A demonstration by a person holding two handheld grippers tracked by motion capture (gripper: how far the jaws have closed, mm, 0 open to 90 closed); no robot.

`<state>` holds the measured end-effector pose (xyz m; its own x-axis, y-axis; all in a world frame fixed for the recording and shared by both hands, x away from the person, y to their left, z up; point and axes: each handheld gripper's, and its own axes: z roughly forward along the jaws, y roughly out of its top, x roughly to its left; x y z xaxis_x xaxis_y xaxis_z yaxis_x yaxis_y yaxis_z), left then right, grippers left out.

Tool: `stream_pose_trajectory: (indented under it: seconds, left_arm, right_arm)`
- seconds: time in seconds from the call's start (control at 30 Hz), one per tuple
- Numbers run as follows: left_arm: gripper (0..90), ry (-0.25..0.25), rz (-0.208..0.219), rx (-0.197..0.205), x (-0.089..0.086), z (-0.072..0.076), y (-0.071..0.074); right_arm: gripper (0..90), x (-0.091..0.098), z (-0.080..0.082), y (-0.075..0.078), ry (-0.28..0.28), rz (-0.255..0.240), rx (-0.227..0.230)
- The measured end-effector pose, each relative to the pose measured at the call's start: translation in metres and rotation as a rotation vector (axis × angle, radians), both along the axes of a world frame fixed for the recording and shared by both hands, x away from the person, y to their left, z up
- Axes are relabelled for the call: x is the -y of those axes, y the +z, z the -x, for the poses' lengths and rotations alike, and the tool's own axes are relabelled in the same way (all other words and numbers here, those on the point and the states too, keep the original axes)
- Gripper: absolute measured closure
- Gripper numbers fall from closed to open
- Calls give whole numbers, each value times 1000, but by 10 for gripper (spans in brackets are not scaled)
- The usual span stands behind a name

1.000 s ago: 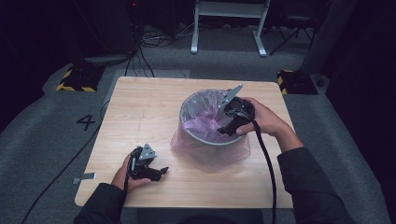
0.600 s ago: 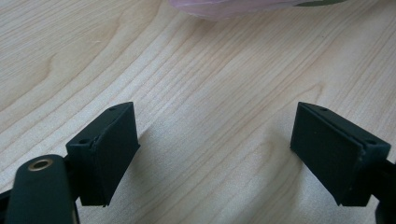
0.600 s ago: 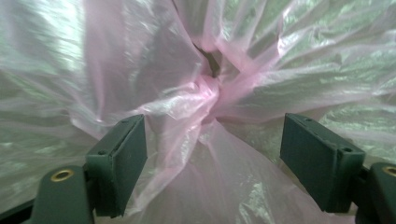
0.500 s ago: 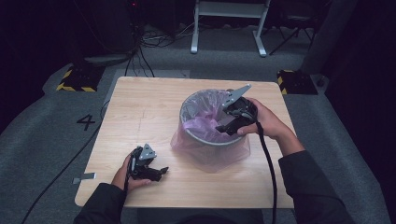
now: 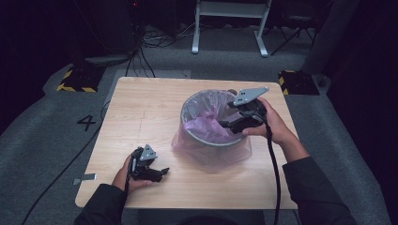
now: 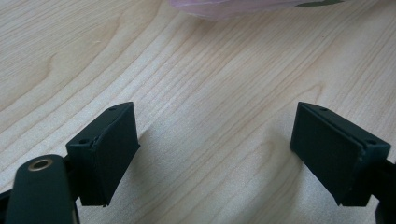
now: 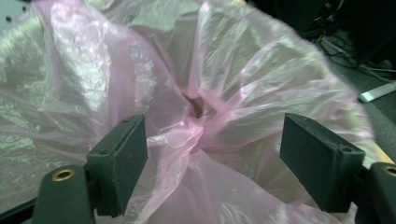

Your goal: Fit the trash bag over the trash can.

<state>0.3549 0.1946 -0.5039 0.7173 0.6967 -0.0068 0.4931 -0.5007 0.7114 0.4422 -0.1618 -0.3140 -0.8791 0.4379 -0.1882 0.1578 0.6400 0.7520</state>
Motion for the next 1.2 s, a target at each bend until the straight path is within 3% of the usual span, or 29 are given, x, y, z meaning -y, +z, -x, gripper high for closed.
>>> stream_pose_trajectory:
  seconds: [0.13, 0.5, 1.2]
  left_arm:
    - [148, 2, -2, 0, 0, 0, 0]
    - [148, 2, -4, 2, 0, 0, 0]
    - [149, 2, -4, 2, 0, 0, 0]
  right_arm:
    - [225, 7, 4, 2, -5, -26, 18]
    - [214, 22, 17, 7, -43, -40, 55]
    - [214, 65, 50, 12, -90, 15, 91]
